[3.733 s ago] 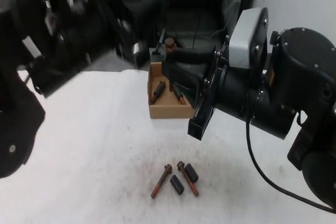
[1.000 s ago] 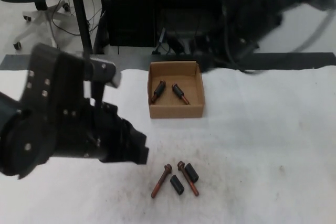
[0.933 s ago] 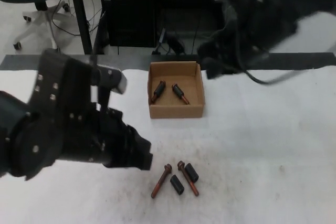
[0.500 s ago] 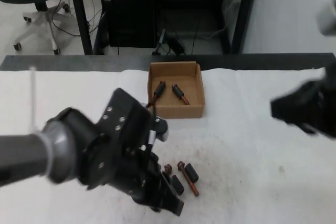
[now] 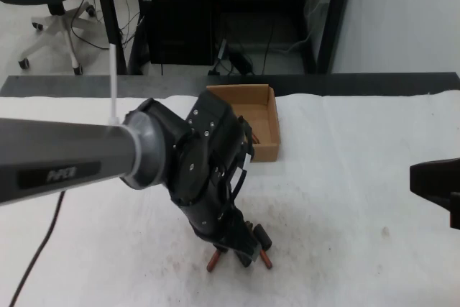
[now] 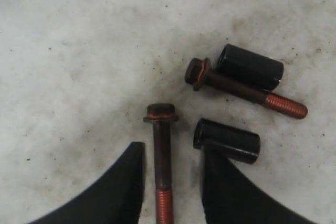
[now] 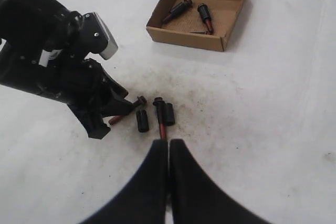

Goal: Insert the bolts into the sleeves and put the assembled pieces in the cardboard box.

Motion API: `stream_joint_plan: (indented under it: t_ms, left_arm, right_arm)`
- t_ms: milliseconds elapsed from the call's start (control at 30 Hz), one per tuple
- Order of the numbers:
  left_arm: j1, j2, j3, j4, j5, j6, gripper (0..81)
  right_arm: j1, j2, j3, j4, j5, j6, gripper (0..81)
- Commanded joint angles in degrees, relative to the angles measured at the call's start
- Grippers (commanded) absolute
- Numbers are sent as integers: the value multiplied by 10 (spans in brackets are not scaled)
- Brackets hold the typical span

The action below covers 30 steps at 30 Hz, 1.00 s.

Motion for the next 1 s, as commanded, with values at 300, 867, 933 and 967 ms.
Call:
stream_joint_plan:
  t_ms: [300,867,933,967]
  left_arm:
    - [-3,16,-11,-7,-23,35,335]
    - [-3,36,-11,-31,-30,35,335]
    - [-3,36,-11,-41,-30,35,335]
    - [-3,36,-11,-45,-30,35,335]
  right_arm:
    - [-1,0,-1,1,-2,1,8]
    - [-1,0,-1,1,-2,1,8]
    - [-1,0,-1,1,-2,1,8]
    - [-1,0,-1,1,-2,1,8]
